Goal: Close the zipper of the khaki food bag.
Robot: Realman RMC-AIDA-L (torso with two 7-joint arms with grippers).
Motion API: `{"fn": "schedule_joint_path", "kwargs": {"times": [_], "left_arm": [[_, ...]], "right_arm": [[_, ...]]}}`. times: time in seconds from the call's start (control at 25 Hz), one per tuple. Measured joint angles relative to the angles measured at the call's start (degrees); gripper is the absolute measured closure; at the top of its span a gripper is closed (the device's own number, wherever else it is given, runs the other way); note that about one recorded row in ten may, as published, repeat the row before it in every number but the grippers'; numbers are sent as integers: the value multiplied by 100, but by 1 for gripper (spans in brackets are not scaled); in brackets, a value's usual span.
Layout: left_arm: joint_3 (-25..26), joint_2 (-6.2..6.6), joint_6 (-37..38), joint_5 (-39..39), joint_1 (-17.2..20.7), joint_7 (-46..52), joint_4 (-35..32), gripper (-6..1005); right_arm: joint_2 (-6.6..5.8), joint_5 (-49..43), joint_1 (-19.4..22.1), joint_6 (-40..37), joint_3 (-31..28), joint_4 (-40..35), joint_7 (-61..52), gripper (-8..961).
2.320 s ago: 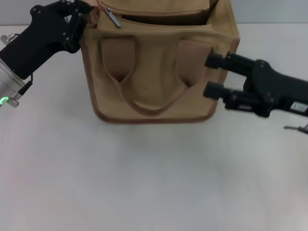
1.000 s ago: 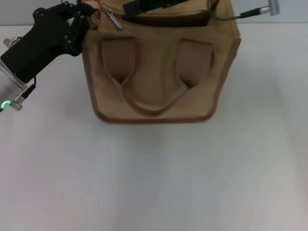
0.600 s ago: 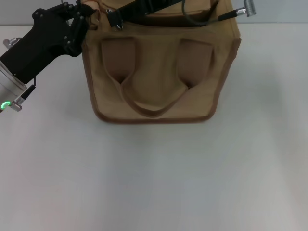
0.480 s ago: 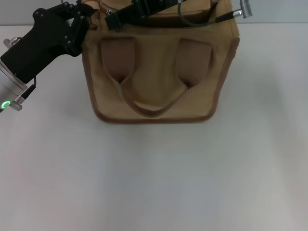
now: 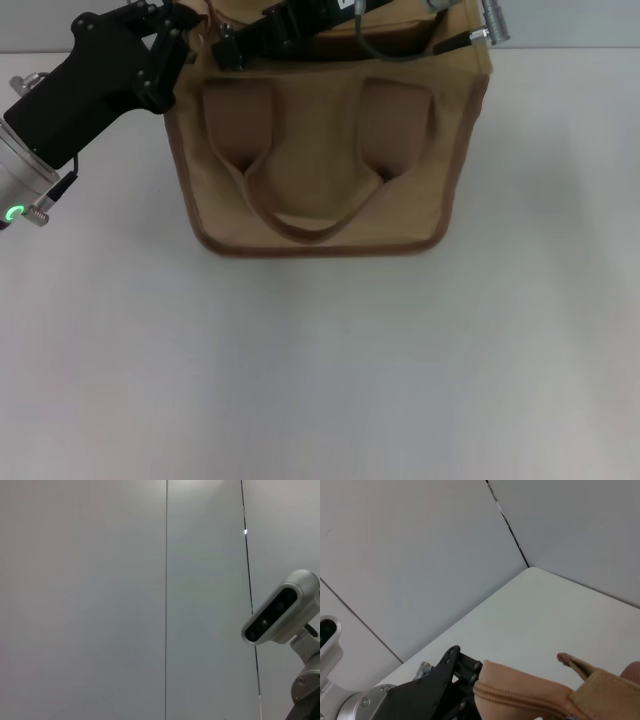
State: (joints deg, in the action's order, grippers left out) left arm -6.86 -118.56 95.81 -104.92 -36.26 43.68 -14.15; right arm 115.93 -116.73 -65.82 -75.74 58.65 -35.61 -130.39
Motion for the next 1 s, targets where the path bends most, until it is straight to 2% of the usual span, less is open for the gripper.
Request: {"fn": "schedule_joint_path", "kwargs": {"times": [0.48, 1.0], "left_arm": [[-11, -2, 27, -13, -223, 63, 141, 957], [-9, 0, 62, -6, -299, 167, 140, 957]], "right_arm": [[35, 1, 148, 57, -37, -85, -20, 636], [34, 36, 237, 139, -18, -159, -24, 722]]}}
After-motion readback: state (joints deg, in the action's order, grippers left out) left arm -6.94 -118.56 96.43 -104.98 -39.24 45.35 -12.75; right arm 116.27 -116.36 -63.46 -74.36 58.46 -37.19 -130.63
